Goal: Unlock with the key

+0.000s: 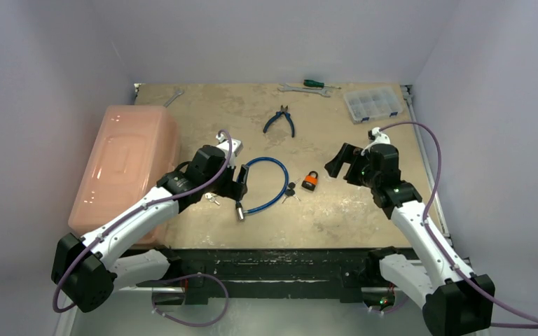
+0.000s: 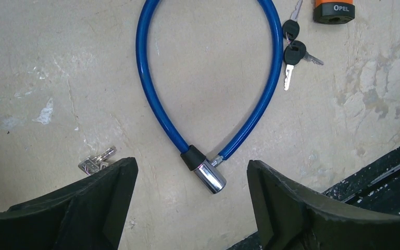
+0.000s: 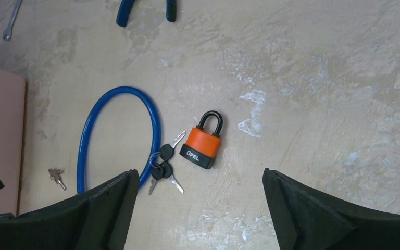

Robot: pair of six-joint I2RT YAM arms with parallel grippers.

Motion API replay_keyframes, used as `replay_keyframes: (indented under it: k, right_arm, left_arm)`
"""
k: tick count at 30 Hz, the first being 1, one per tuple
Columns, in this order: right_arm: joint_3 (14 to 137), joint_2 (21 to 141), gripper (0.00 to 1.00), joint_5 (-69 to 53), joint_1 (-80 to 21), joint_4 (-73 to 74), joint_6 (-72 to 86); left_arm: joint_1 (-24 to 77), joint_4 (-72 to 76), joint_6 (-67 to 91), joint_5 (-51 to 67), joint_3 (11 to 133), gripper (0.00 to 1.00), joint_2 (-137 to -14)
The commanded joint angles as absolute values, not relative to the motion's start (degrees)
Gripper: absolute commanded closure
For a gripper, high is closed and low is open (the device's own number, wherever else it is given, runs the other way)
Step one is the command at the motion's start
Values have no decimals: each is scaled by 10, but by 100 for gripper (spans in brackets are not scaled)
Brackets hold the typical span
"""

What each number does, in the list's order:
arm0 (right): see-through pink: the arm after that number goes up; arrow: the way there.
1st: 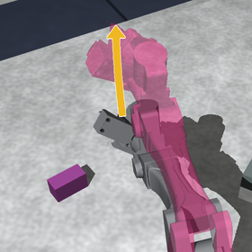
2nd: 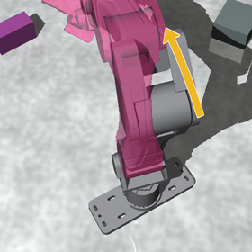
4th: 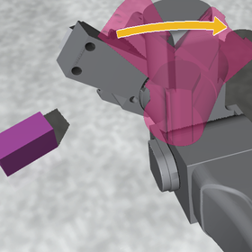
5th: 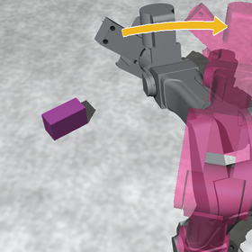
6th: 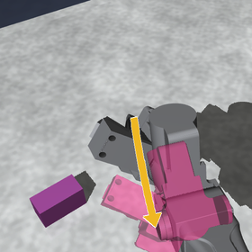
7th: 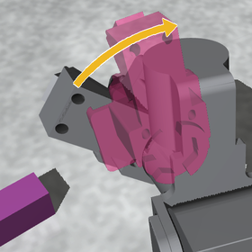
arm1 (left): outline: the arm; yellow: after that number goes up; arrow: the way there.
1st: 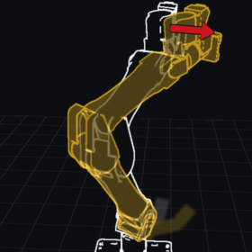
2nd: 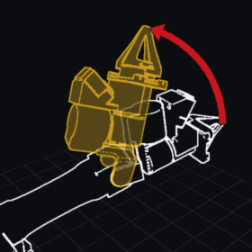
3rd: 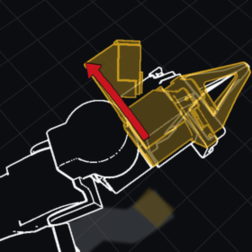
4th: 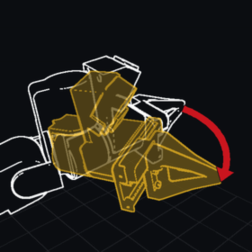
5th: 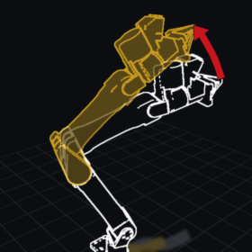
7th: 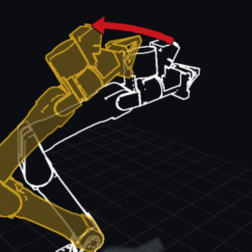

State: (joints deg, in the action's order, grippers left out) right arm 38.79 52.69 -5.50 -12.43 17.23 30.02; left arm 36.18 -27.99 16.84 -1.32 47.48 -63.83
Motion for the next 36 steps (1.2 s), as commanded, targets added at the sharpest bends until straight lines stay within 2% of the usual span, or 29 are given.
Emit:
replay_keyframes:
  k: [1,12,19,23,29,36]
  right_arm:
    - [428,539,1,-32,-126,198,307]
    - [468,589,1,-2,-146,257,324]
    - [480,591,1,32,-187,268,340]
    - [493,611,1,6,-227,244,339]
    - [565,699,1,121,-339,297,381]
    - [598,778,1,201,-385,332,450]
  left_arm:
    - [366,-275,162,-20,499,18,-630]
    - [366,-275,162,-20,500,18,-632]
    - [366,-277,162,-19,501,18,-635]
    - [366,-276,162,-20,499,18,-630]
    - [366,-276,162,-18,499,19,-627]
    - [366,-276,163,-21,499,19,-619]
